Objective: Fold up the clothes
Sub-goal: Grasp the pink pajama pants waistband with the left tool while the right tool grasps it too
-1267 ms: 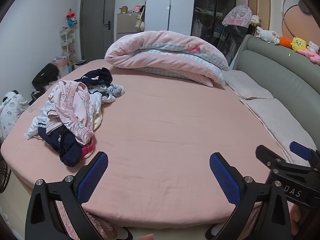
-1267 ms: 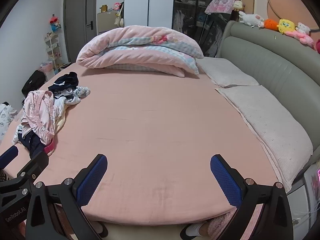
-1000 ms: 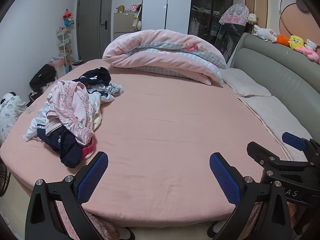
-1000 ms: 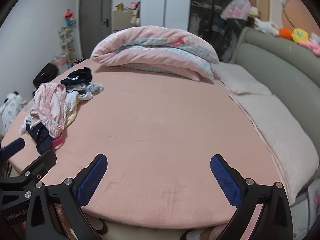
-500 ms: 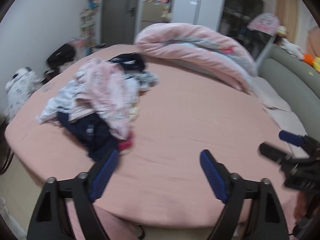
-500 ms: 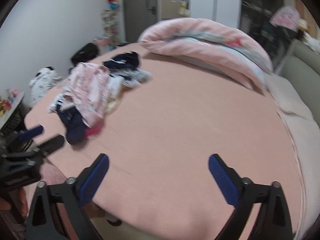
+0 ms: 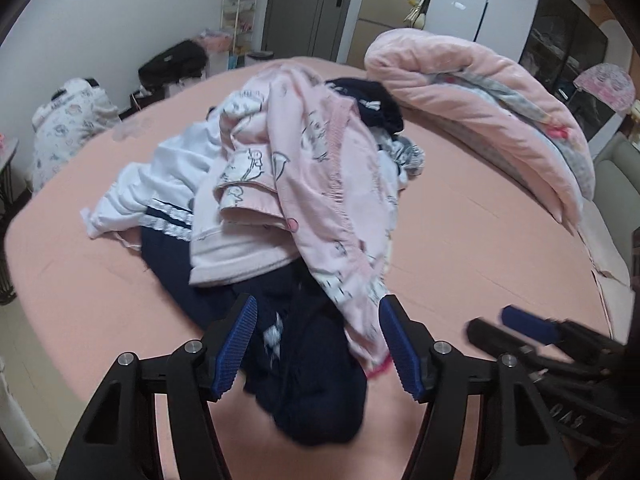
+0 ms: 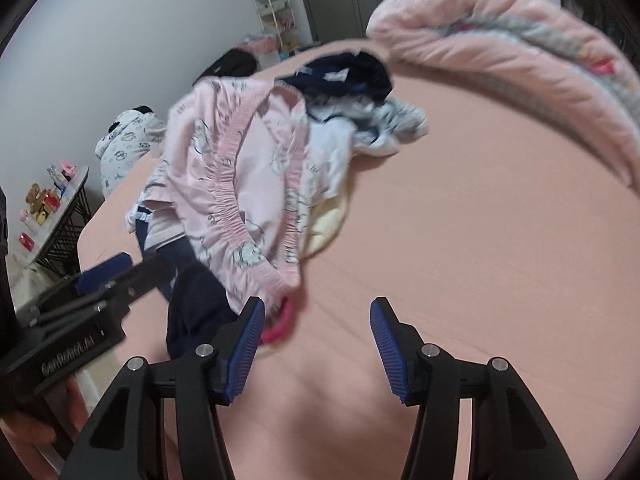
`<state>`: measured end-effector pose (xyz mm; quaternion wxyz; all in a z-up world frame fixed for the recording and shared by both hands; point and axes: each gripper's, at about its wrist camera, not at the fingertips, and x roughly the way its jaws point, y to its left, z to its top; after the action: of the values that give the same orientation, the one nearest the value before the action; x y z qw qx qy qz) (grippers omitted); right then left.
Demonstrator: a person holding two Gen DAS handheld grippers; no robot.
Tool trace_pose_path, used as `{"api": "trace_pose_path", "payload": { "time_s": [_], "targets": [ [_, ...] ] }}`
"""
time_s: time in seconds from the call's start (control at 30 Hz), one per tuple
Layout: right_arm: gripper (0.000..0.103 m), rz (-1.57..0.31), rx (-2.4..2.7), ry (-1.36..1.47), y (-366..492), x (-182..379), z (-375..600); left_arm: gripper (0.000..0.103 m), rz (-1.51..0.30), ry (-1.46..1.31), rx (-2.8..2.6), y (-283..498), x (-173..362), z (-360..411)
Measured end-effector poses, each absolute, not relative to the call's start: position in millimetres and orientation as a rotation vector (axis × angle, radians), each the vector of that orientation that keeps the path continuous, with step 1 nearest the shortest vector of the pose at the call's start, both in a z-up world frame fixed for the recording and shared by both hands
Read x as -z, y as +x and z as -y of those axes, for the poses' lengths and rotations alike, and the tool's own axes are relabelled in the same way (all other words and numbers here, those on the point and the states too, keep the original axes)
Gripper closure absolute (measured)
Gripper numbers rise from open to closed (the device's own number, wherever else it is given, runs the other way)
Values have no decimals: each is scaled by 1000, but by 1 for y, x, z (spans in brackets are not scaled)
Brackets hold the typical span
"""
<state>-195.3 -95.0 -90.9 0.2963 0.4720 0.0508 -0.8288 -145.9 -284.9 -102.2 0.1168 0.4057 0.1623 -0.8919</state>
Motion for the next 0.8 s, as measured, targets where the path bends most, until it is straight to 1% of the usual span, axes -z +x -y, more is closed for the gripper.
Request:
{"api": "trace_pose_path", "payload": {
  "time_s": [0.2,0.23,0.27,0.3,0.33,0.37,0.53,0.7,0.73,0.8],
  "targets": [
    [48,-152,2113,1305,-222,129,138,41,-472,1247,2640,-182,126,298],
    [49,-159,2093,1304,-222,133,144,44,-468,1255,2648,-186,128,299],
    [53,-167,2073,1301,-222,137,150,51,-450,1267,2655,-189,131,298],
    [61,-175,2054,1299,-223,141,156,75,-435,1280,2662,-192,134,298],
    [82,-182,2034,1296,-223,145,163,93,-446,1298,2670,-194,136,298],
    [96,-194,2035,1291,-222,147,166,95,-483,1318,2683,-194,138,298],
    [99,-212,2105,1242,-213,136,159,96,-452,1286,2750,-175,119,289],
    [100,-234,2167,1196,-195,108,132,97,-403,1283,2827,-149,99,269],
    [100,-250,2186,1182,-187,100,124,101,-405,1292,2845,-143,96,262],
    [100,-258,2211,1171,-179,89,110,101,-434,1329,2889,-131,92,248]
  ]
}}
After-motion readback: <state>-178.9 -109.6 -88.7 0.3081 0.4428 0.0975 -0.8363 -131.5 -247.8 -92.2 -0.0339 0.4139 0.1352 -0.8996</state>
